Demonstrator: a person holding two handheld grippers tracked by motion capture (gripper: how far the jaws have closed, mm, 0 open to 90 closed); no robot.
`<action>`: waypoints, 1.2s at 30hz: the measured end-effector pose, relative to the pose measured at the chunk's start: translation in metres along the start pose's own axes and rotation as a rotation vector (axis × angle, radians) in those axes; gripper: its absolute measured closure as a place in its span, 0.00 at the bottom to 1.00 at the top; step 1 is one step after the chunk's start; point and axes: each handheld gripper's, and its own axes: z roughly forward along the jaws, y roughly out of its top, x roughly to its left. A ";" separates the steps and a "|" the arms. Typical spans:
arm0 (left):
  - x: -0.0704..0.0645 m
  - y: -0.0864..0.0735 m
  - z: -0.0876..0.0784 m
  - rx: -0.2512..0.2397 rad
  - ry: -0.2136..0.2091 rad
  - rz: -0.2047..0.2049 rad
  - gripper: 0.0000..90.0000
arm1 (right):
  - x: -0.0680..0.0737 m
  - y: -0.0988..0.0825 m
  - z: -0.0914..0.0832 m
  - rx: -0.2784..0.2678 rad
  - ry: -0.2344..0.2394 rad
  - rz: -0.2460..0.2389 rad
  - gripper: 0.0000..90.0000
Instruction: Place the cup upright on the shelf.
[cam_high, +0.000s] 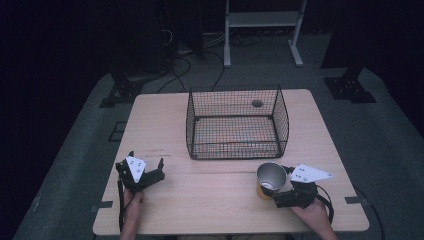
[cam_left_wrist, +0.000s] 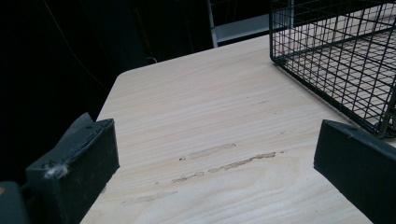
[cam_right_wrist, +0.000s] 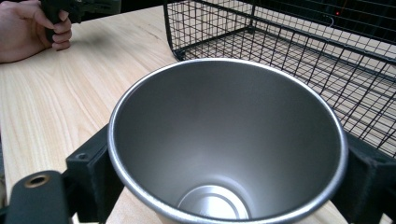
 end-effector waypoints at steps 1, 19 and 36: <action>0.000 0.000 0.000 0.000 0.000 0.000 0.00 | 0.000 0.000 0.000 0.000 -0.001 0.000 0.13; 0.000 0.000 0.000 0.000 0.001 -0.002 0.00 | -0.017 0.052 -0.013 -0.035 0.070 0.022 0.13; 0.000 0.000 0.000 0.001 0.000 -0.002 0.00 | -0.041 0.109 -0.007 -0.026 0.134 0.019 0.13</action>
